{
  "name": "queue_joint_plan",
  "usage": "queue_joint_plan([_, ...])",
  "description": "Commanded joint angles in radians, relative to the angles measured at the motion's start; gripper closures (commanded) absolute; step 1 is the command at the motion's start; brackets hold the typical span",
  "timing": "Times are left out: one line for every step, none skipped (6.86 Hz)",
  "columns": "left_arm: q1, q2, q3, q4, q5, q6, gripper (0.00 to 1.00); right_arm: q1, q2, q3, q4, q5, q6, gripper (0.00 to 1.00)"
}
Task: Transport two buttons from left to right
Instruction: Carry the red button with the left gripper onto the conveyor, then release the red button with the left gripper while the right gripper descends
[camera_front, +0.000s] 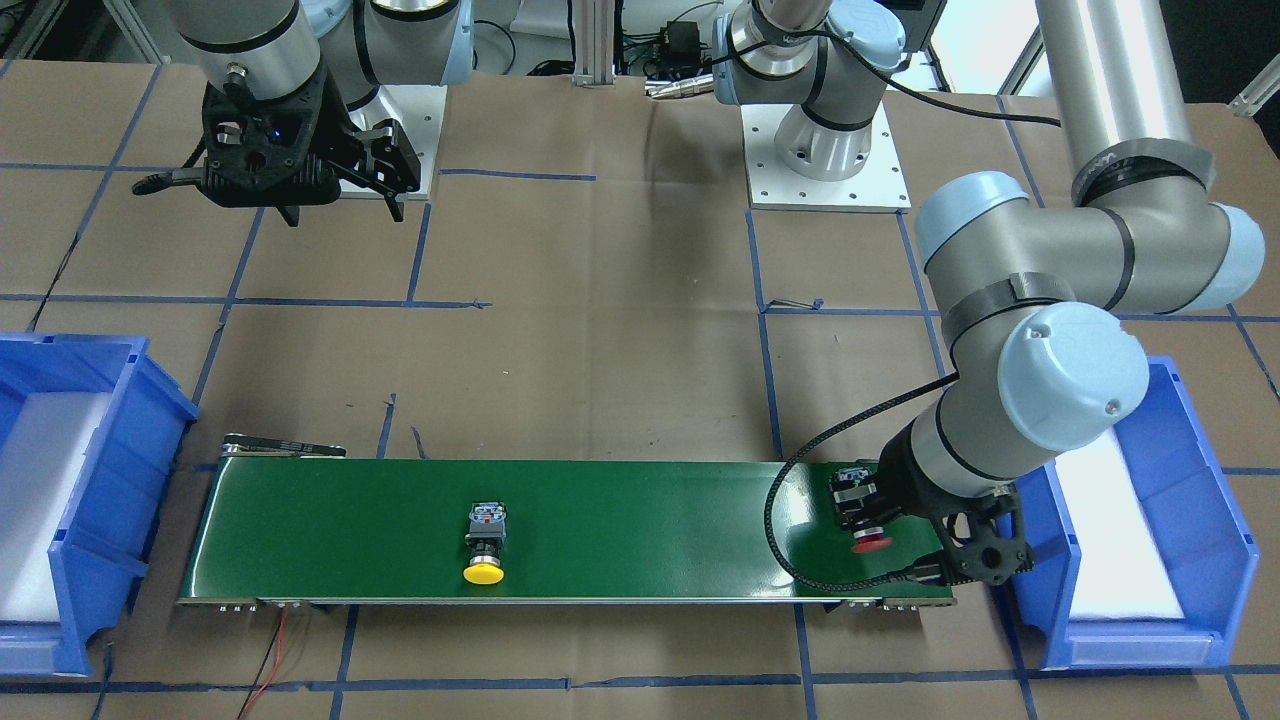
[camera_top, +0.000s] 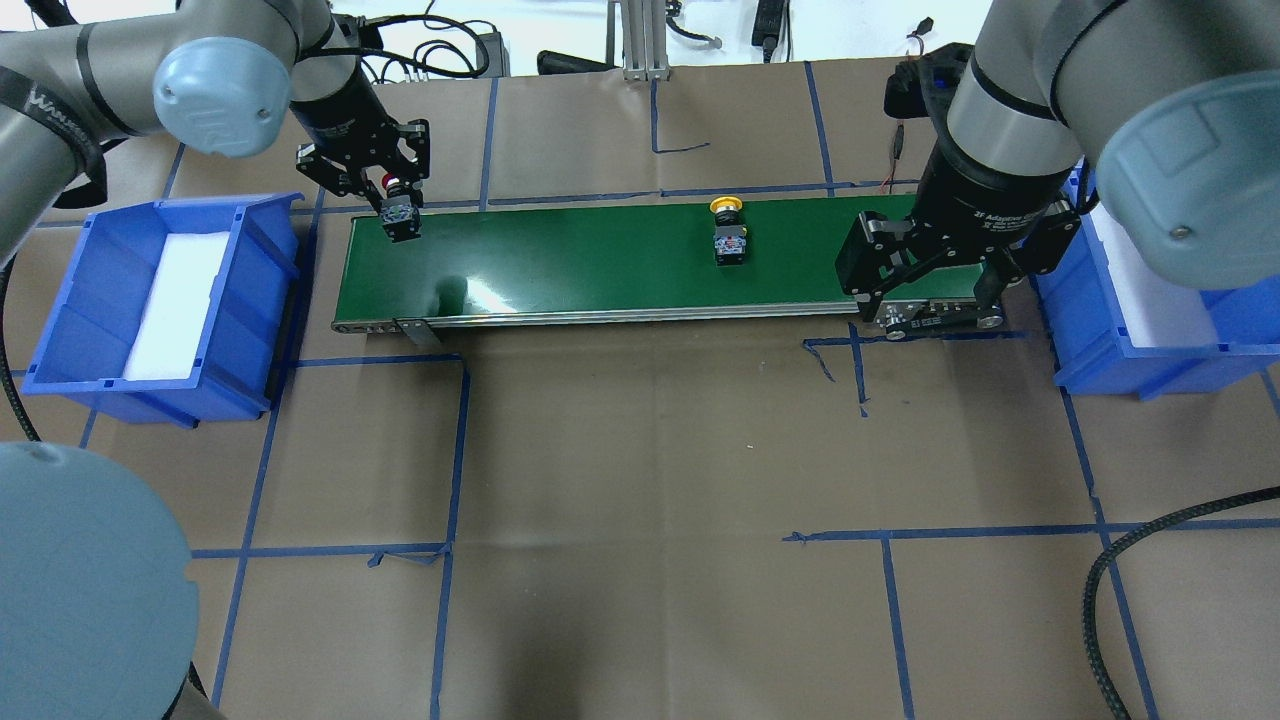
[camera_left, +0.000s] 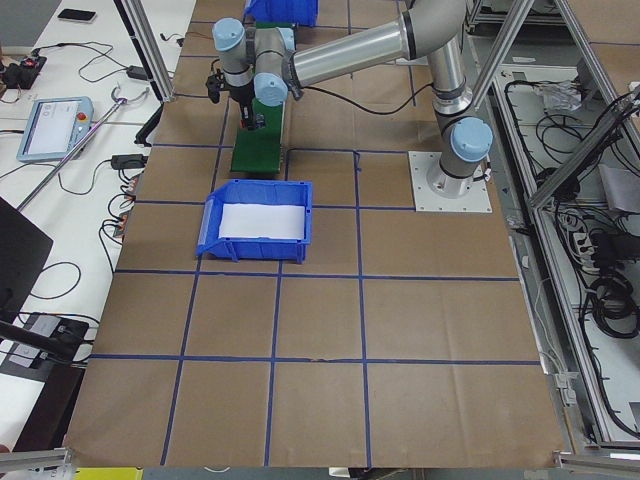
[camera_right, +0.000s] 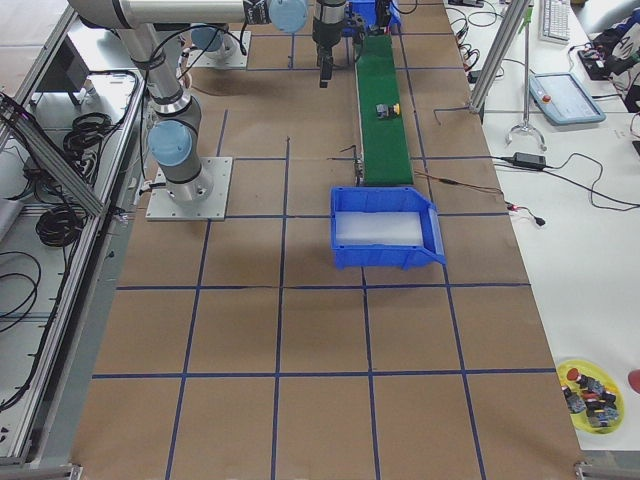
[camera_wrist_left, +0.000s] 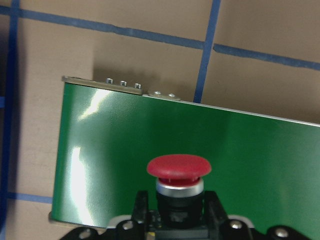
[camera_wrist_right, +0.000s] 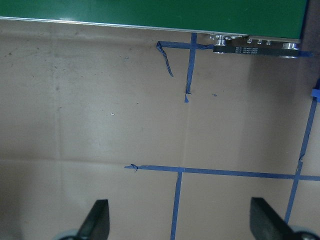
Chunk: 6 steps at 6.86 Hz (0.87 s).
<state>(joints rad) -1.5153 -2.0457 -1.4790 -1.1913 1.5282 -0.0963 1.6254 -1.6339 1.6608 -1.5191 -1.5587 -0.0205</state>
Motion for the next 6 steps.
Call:
queue_joint_plan([-0.003, -0.007, -0.125, 0.209, 0.004, 0.009, 0.98, -0.001, 0.038, -0.001, -0.059, 0.0, -0.006, 0.0])
queue_joint_plan([-0.003, -0.001, -0.133, 0.21, 0.006, 0.007, 0.92, -0.001, 0.063, 0.005, -0.167, -0.003, -0.007, 0.0])
queue_joint_plan([-0.006, -0.001, -0.136, 0.21, 0.004, 0.001, 0.22, -0.001, 0.092, 0.008, -0.27, -0.007, -0.007, 0.0])
queue_joint_plan([-0.006, 0.011, -0.133, 0.208, 0.003, 0.0, 0.0, -0.004, 0.151, 0.002, -0.326, -0.004, -0.006, 0.0])
queue_joint_plan([-0.011, 0.018, -0.12, 0.194, 0.003, 0.0, 0.0, -0.007, 0.204, -0.015, -0.398, -0.001, -0.006, 0.0])
queue_joint_plan([-0.017, 0.028, -0.107, 0.187, 0.003, 0.0, 0.0, -0.012, 0.236, -0.018, -0.441, 0.0, -0.004, 0.0])
